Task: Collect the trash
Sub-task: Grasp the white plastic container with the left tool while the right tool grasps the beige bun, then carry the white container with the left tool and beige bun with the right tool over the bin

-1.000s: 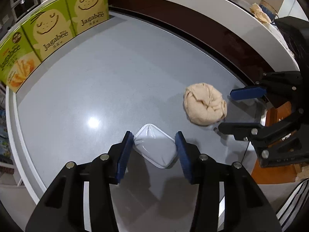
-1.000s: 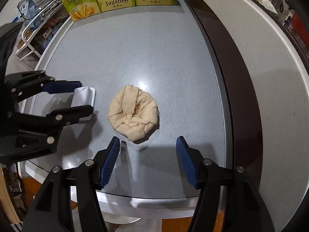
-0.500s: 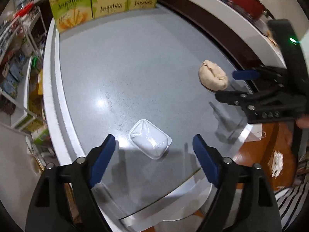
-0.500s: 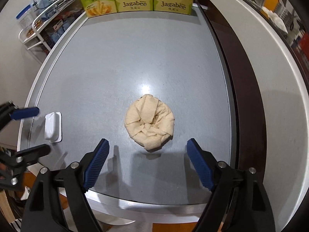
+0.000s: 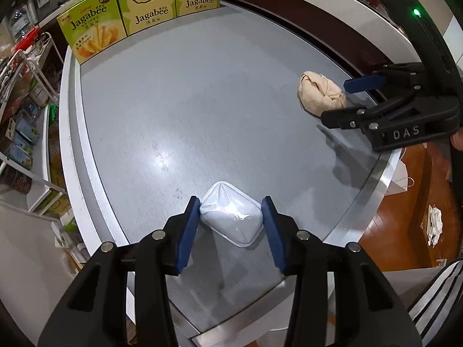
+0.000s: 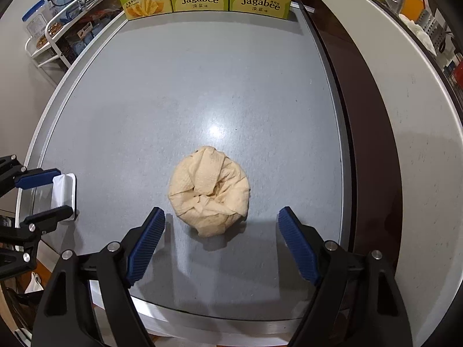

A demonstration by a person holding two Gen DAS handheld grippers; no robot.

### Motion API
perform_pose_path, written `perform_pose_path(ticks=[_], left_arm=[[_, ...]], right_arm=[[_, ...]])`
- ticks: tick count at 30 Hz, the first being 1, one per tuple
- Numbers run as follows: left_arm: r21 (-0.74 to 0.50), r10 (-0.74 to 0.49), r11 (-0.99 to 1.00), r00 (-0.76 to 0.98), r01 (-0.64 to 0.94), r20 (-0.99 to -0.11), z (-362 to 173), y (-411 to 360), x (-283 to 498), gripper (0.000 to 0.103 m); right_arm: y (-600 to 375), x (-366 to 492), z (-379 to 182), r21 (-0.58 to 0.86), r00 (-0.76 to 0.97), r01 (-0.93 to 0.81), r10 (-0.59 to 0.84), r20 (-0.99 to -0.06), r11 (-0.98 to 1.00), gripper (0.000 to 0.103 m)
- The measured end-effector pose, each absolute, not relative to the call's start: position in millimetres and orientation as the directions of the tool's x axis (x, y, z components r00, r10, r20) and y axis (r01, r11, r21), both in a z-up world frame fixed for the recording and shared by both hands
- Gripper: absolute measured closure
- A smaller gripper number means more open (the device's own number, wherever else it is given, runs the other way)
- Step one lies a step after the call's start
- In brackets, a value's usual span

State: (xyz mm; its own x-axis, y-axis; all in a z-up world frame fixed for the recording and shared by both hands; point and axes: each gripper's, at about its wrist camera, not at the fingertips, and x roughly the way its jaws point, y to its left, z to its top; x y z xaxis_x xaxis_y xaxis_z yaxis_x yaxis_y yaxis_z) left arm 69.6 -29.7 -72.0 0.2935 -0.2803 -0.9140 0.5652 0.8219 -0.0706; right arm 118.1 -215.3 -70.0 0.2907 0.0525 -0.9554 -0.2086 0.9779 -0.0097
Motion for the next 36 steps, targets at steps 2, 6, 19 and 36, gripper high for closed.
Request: perform_pose_path(ticks=[2,6,19,36], left_arm=[[-0.072,-0.279,0.829,0.299,0.555,-0.913,-72,-30,68,0.058],[-0.081,-0.288,0.839,0.312,0.539,-0.905,-65,-31,66,0.058],[-0.108,-0.309,0.876,0.376,0.469,-0.873,-44,-24,60,0.058],[-0.104,-0.315,0.9,0.467,0.424,-0.826,1,-13,23,0.058]], right_arm=[[-215,119,-71,-0.009,0.287,-0.213,0.054,-0.956,0.977,0.024],[-214,119,-73,-0.012,0.29,-0.222,0.055,-0.956,0.975,0.053],[-219,111,-49,0.022,0.337,-0.234,0.102,-0.936,0.972,0.059],[-213,49,12,0.089,0.374,-0.378,0.24,-0.896,0.922,0.059]])
